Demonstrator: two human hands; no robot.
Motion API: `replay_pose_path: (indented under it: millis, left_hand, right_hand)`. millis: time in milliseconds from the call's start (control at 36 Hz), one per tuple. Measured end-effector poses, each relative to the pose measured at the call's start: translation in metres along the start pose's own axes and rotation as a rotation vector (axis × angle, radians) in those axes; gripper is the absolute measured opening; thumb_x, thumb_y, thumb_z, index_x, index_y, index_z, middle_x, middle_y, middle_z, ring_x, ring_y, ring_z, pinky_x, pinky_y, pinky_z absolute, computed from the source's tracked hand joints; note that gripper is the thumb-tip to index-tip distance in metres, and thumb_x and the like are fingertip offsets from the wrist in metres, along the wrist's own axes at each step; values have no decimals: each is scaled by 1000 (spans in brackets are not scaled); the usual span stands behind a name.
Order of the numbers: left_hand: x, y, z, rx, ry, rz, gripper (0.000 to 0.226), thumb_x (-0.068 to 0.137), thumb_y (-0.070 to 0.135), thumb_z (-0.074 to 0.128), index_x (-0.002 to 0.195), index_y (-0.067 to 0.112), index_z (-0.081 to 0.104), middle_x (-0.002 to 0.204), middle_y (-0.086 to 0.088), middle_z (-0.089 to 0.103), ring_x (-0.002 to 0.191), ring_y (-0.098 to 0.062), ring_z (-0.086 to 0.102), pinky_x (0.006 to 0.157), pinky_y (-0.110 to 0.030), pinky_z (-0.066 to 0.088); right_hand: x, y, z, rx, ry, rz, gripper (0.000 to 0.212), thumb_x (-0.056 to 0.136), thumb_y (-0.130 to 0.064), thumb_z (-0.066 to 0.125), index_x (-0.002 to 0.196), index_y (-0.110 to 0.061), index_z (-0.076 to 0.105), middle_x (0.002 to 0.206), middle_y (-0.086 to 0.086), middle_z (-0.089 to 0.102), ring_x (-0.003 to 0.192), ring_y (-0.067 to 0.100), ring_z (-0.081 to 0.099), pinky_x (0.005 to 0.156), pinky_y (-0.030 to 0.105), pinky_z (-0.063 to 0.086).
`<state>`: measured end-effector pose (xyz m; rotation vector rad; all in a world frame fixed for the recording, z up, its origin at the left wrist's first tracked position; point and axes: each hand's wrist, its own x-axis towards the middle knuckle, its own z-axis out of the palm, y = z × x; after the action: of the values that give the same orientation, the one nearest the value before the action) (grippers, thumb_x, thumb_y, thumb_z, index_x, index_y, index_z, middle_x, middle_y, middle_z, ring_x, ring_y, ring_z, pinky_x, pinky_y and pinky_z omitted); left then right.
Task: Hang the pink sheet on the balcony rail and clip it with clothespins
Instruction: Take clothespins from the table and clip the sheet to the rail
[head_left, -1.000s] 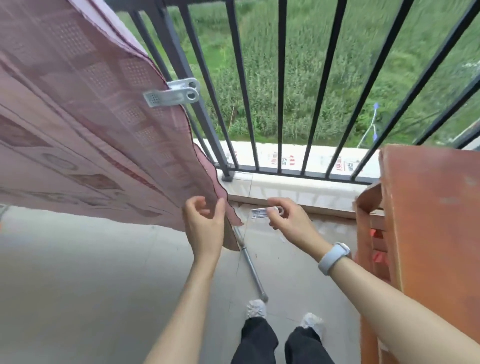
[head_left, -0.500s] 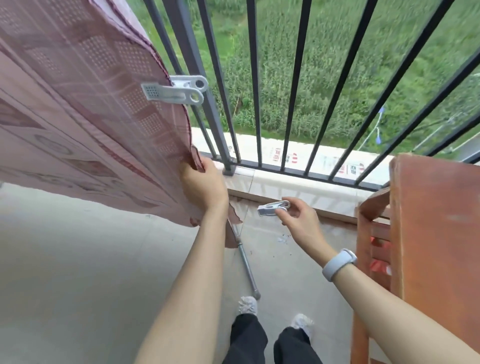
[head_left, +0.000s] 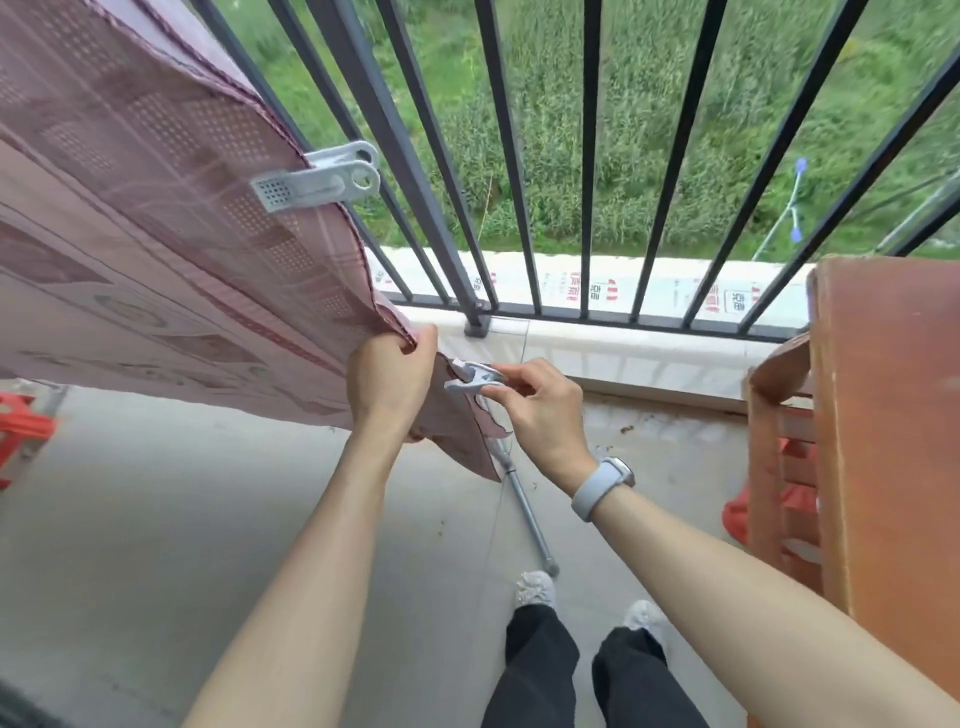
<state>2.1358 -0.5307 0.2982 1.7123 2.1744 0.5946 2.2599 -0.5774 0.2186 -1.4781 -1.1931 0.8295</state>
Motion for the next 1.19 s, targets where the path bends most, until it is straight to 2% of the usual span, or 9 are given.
replay_pose_path:
  millis: [194, 333, 417, 528, 611, 722, 917, 1000, 1194]
  left_hand:
    - [3, 5, 4, -31, -23, 37, 42, 87, 33, 49, 66, 3, 69, 65, -12, 67, 71, -28, 59, 63, -29, 38]
    - [-2, -2, 2, -110, -75, 36, 38, 85, 40, 52, 70, 8, 65, 69, -5, 66, 71, -22, 56, 60, -28, 37]
    - [-20, -16, 10, -229, -57, 47, 18, 86, 35, 57, 84, 20, 67, 83, 6, 66, 78, -9, 56, 65, -21, 38]
    - [-60, -38, 43, -185, -15, 88, 16, 86, 25, 58, 99, 17, 64, 94, 3, 57, 88, -17, 56, 79, -26, 40]
    - [-99, -39, 81, -110, -175, 171, 28, 83, 34, 53, 100, 14, 63, 97, -3, 60, 92, -26, 57, 84, -38, 46]
    - [-154, -10, 128, 0, -426, 399, 43, 80, 40, 42, 106, 12, 61, 102, -7, 61, 98, -28, 56, 86, -39, 45]
    - [-261, 55, 190, 127, -932, 899, 41, 91, 30, 45, 128, 13, 46, 130, -8, 46, 119, -28, 41, 94, -40, 39]
    - [-301, 74, 207, 249, -1059, 1136, 48, 92, 28, 47, 137, 15, 36, 143, -10, 33, 130, -29, 30, 100, -43, 32]
    - [-355, 75, 239, 541, -1215, 1367, 71, 91, 32, 50, 146, 26, 6, 155, -10, -9, 141, -32, -11, 114, -47, 10]
  right_hand:
    - [19, -6, 31, 36, -1, 63, 20, 72, -14, 74, 90, -7, 71, 84, 8, 67, 81, 24, 60, 79, 41, 48]
    - [21, 10, 31, -21, -181, 97, 41, 80, -18, 68, 117, -6, 55, 113, 9, 59, 104, 21, 55, 95, 37, 42]
    - [8, 22, 13, -30, -252, 108, 62, 82, -23, 66, 135, -11, 37, 131, 5, 48, 120, 15, 43, 102, 28, 32]
    - [-24, 52, -27, -135, -146, 115, 47, 87, -17, 56, 132, -10, 43, 131, 5, 49, 121, 19, 43, 103, 39, 35]
    - [-61, 76, -63, -259, -33, 155, 34, 88, -8, 51, 122, -7, 51, 122, 8, 55, 117, 23, 47, 104, 35, 34]
    - [-121, 101, -124, -451, 92, 200, 28, 87, -2, 47, 114, -4, 57, 109, 10, 61, 107, 25, 52, 96, 21, 31]
    - [-244, 123, -241, -738, 289, 390, 38, 83, -19, 33, 107, -11, 61, 105, 6, 61, 104, 25, 52, 92, 31, 33]
    - [-294, 128, -278, -864, 362, 560, 40, 79, -23, 36, 111, -13, 59, 110, 7, 60, 109, 29, 52, 94, 45, 36]
    - [-375, 150, -312, -876, 233, 1017, 64, 75, -18, 47, 138, -24, 35, 149, 5, 26, 139, 28, 11, 110, 56, 4]
